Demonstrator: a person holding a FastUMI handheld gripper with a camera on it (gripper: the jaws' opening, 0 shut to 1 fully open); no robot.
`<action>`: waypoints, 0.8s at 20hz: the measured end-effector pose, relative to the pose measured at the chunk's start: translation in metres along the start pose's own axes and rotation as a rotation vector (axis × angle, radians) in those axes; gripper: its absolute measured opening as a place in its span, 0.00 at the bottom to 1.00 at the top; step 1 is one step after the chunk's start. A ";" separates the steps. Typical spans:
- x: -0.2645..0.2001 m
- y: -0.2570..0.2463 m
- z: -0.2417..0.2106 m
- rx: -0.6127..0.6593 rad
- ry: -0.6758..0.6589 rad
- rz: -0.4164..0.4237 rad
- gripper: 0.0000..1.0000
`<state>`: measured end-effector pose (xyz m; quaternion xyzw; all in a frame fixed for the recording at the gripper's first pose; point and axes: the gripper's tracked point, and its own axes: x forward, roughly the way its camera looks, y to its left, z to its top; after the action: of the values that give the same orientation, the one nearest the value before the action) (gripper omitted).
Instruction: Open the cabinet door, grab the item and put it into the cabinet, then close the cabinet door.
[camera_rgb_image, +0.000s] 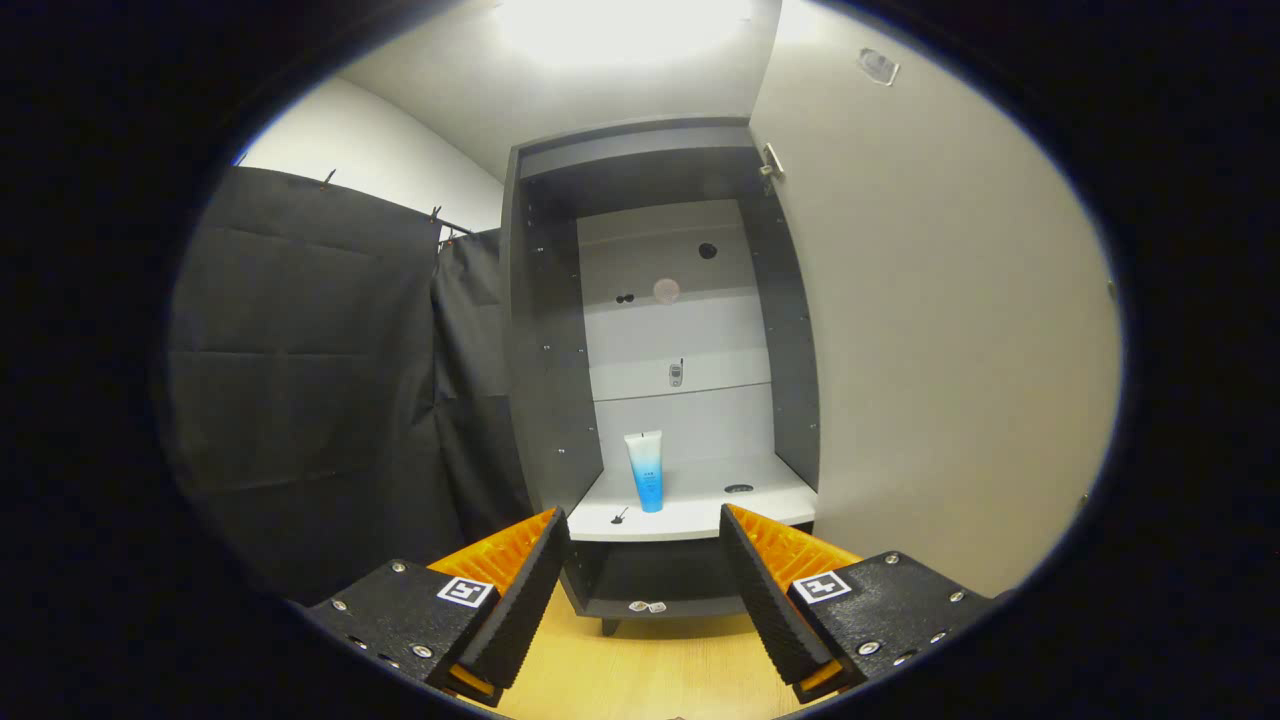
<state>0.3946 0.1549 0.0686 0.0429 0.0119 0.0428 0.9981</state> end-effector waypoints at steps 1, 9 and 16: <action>-0.013 -0.004 -0.003 -0.005 0.001 -0.008 0.93; -0.099 -0.034 -0.022 -0.034 0.008 -0.043 0.93; -0.148 -0.106 -0.021 -0.062 0.025 -0.174 0.93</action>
<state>0.2559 0.0390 0.0415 0.0102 0.0266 -0.0429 0.9987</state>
